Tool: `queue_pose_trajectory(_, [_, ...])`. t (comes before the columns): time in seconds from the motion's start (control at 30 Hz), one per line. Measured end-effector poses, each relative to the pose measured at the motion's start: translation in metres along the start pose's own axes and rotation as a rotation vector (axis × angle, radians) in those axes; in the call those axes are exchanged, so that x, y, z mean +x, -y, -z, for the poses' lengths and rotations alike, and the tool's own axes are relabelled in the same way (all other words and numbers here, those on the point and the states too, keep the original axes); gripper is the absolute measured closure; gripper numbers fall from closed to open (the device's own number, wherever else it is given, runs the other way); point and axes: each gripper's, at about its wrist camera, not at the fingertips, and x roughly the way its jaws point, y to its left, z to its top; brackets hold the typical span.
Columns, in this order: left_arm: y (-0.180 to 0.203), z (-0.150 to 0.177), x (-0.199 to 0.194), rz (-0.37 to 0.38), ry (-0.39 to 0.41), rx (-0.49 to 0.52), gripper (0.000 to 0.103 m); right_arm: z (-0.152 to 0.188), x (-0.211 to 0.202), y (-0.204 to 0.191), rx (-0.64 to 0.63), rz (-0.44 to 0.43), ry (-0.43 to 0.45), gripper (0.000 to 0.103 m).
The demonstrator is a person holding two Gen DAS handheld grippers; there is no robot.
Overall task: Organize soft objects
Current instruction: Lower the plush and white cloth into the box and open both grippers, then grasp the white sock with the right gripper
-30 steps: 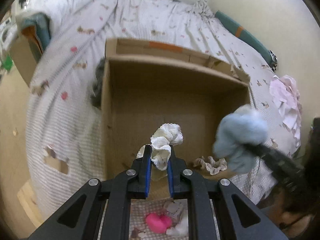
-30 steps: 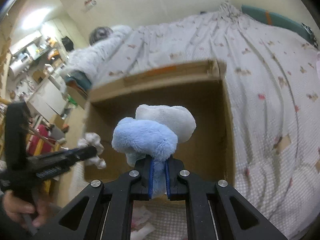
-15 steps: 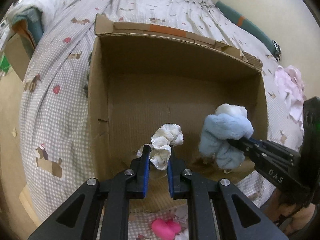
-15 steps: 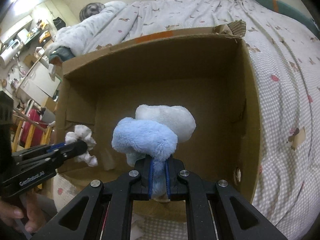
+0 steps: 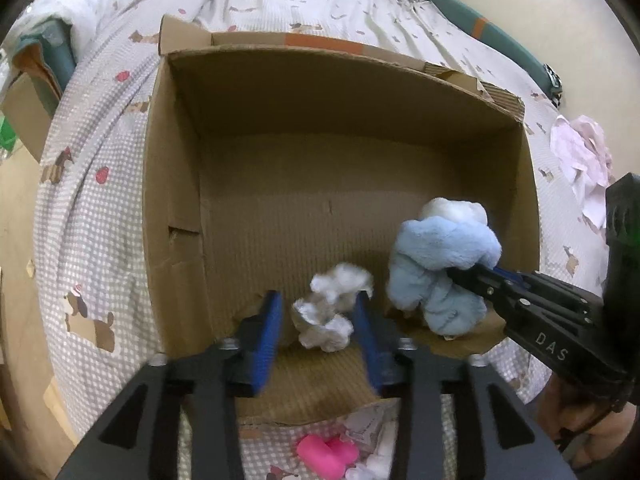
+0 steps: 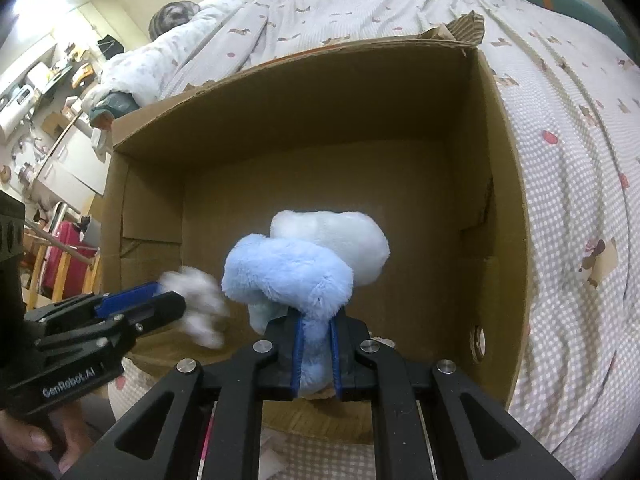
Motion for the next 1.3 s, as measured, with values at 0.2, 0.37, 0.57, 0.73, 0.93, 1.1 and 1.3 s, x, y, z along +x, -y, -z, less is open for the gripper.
queue_pose_trajectory(0.2, [0.009,-0.001,-0.007,-0.039,0.043,0.038,0.036,0.000,-0.002,0.008,0.043,-0.013,-0.001,0.059])
queue_pose_trajectory(0.37, [0.007,-0.004,-0.013,-0.055,0.069,0.048,0.036,-0.003,-0.011,0.014,0.091,-0.030,0.037,0.031])
queue_pose_trajectory(0.57, [0.001,-0.004,-0.023,-0.075,0.110,0.014,0.036,-0.004,-0.016,0.012,0.086,-0.032,0.056,0.031])
queue_pose_trajectory(0.73, [-0.005,-0.007,-0.029,-0.052,0.118,-0.047,0.016,-0.003,-0.020,0.015,0.102,-0.034,0.061,0.031])
queue_pose_trajectory(0.93, [-0.004,-0.005,-0.030,-0.093,0.110,-0.046,0.012,-0.001,-0.028,0.016,0.126,-0.036,0.082,0.030])
queue_pose_trajectory(1.1, [-0.006,0.001,-0.043,-0.098,0.145,-0.062,0.011,0.003,-0.036,0.011,0.112,-0.039,0.093,0.030])
queue_pose_trajectory(1.3, [-0.012,0.020,-0.067,-0.154,0.198,-0.020,0.010,0.017,-0.052,0.008,0.103,-0.043,0.094,0.030])
